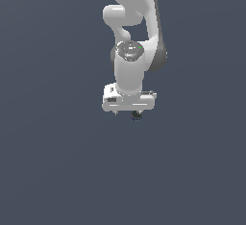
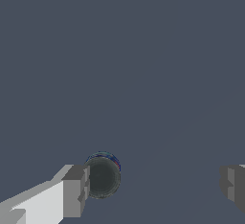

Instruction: Pick up the object and move it to a goal position.

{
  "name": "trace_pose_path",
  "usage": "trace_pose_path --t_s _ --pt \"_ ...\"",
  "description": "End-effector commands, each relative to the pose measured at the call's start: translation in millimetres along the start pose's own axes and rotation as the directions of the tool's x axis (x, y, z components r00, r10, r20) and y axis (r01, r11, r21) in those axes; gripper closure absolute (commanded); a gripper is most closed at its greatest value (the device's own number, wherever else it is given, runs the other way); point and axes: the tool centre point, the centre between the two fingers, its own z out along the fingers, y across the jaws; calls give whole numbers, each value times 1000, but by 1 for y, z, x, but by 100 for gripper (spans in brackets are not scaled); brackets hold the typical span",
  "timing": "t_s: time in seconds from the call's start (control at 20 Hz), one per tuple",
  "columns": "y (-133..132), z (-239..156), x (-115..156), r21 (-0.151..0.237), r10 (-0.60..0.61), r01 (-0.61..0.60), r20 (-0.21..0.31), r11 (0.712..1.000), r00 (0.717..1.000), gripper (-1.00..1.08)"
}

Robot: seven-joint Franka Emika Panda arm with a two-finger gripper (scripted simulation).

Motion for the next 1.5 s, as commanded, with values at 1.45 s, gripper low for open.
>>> trace_pose_path --t_s 1.45 --pt "-13 38 -21 -3 -225 225 -1 974 974 -92"
